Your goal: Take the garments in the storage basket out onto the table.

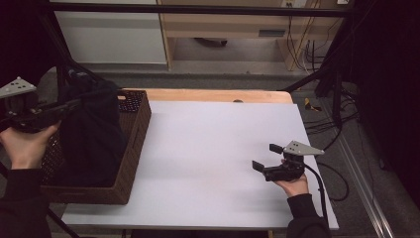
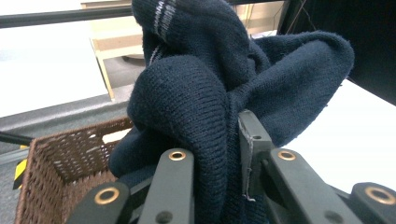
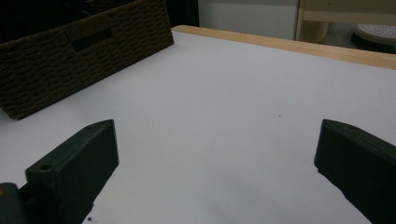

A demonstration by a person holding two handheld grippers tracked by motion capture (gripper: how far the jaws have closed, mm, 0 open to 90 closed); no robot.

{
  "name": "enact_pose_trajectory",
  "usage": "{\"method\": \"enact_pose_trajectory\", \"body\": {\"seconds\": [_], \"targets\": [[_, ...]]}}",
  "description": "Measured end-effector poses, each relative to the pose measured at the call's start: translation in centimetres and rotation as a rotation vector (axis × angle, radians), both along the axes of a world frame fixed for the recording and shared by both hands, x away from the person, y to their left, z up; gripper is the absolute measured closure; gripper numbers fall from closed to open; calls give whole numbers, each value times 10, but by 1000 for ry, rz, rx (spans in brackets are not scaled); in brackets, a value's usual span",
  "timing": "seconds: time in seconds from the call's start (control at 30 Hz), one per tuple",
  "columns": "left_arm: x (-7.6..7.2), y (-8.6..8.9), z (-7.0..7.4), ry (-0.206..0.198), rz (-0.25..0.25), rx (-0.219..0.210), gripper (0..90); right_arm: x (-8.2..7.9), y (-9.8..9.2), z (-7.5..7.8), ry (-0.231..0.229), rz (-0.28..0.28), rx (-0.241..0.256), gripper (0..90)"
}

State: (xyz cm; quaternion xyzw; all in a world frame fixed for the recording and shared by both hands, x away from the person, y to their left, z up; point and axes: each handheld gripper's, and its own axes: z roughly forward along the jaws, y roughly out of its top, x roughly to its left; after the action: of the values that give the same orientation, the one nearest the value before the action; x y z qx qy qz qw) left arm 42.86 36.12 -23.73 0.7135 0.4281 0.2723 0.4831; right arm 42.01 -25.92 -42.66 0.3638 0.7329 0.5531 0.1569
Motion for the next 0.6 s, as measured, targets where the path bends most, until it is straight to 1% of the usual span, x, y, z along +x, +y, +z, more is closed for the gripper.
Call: {"method": "enact_pose_trajectory", "body": {"seconds": [0.07,0.17,0.33,0.57,0.6], "targets": [[0,-3,3,-5,-7,5,765,0,0,0,-1,0,0,4],[-1,-8,7,-15,-24,2,765,0,0,0,0,0,0,4],[0,-17,11,-16,-48,2,765,0,0,0,1,0,0,4],[2,-31,19,-30,-82,0,765,0,0,0,2,1,-3,4],[2,-31,19,-30,-82,0,765,0,0,0,2,1,-3,4]]}}
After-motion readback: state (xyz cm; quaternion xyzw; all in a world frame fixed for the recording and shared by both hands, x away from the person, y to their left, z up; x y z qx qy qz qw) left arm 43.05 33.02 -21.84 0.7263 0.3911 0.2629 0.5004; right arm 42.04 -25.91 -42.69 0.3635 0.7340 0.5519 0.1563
